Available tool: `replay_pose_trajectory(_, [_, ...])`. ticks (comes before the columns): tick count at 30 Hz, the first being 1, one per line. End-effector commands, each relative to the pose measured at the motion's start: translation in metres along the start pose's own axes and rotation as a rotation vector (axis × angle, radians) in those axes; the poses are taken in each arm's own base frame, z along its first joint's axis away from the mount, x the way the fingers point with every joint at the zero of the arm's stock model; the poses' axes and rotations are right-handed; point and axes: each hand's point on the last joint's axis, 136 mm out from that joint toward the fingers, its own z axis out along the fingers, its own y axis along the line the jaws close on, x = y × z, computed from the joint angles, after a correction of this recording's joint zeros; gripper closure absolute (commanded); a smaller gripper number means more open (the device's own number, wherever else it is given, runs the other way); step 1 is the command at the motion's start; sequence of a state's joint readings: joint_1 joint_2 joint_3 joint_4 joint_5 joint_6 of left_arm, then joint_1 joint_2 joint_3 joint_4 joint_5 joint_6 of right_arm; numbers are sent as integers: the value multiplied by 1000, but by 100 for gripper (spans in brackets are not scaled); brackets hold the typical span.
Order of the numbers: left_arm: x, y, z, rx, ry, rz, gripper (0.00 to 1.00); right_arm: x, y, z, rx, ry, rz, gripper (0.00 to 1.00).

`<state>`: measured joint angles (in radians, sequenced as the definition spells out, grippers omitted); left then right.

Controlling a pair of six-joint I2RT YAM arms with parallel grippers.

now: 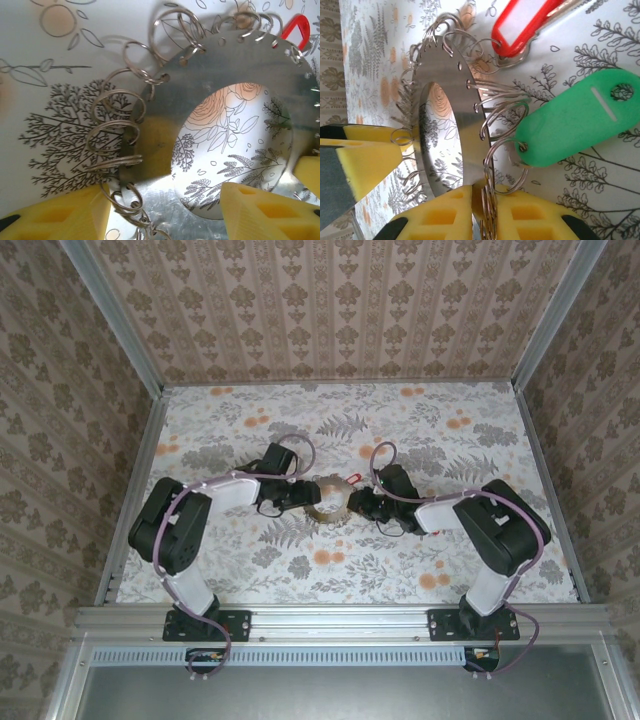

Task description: Put the keys on the keyring

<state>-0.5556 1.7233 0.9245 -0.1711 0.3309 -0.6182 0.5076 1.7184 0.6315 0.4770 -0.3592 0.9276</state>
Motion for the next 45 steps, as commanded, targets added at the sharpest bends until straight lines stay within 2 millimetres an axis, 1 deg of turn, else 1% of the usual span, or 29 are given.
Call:
replay_pose_trajectory(1, [-5,-1,-11,-2,-44,-24,37,-9,10,-11,-39,-49,-18,84])
replay_pose_trajectory(4, [-6,0,-16,16,-67,-52,34,-13,15,-19,-60,-67,-20,89])
replay_pose_trajectory(8, [-14,-3,-29,80,-110,-105,27,-18,26,-32,-102,-93,-20,89])
replay_pose_trajectory(13, [-26,-10,-47,183,-162,-172,23,-28,47,-51,-195,-124,-17,91])
replay_pose_trajectory(14, [-28,-16,-51,213,-176,-174,23,-31,53,-57,-219,-137,-17,91])
replay_pose_trajectory(15, [-37,-12,-58,243,-210,-204,22,-33,59,-62,-245,-151,-22,91])
replay_pose_trajectory(18, [-52,-24,-74,369,-289,-238,19,-40,74,-79,-296,-194,-27,91])
replay_pose_trajectory(19, [-56,-28,-78,399,-307,-242,18,-40,74,-79,-295,-196,-23,91])
replay_pose_trajectory(20, [-60,-32,-83,432,-323,-249,18,-44,85,-92,-324,-220,-38,91])
replay_pose_trajectory(23, [-68,-47,-94,506,-344,-242,19,-49,96,-106,-344,-244,-47,91])
replay_pose_trajectory(25, [-71,-54,-99,537,-347,-231,20,-50,102,-114,-359,-260,-52,90])
replay_pose_trajectory(27, [-73,-62,-103,570,-349,-219,25,-52,108,-122,-370,-276,-53,90])
replay_pose_trajectory(31, [-79,-83,-118,669,-382,-175,28,-54,114,-132,-380,-297,-56,90])
replay_pose_trajectory(32, [-78,-91,-122,701,-376,-158,28,-55,115,-134,-381,-301,-57,89])
replay_pose_trajectory(35, [-79,-101,-131,751,-396,-134,25,-56,113,-136,-369,-313,-50,89])
replay_pose_trajectory(37, [-80,-101,-134,760,-415,-144,21,-56,112,-136,-363,-318,-45,90])
replay_pose_trajectory(38, [-83,-97,-134,746,-442,-165,20,-58,110,-136,-357,-326,-38,90])
replay_pose_trajectory(41, [-82,-87,-134,714,-481,-194,16,-59,106,-137,-346,-341,-19,90])
replay_pose_trajectory(43, [-81,-82,-135,688,-501,-203,15,-59,105,-138,-343,-346,-17,90])
replay_pose_trajectory(45, [-79,-81,-138,673,-515,-189,13,-59,108,-140,-350,-347,-23,90])
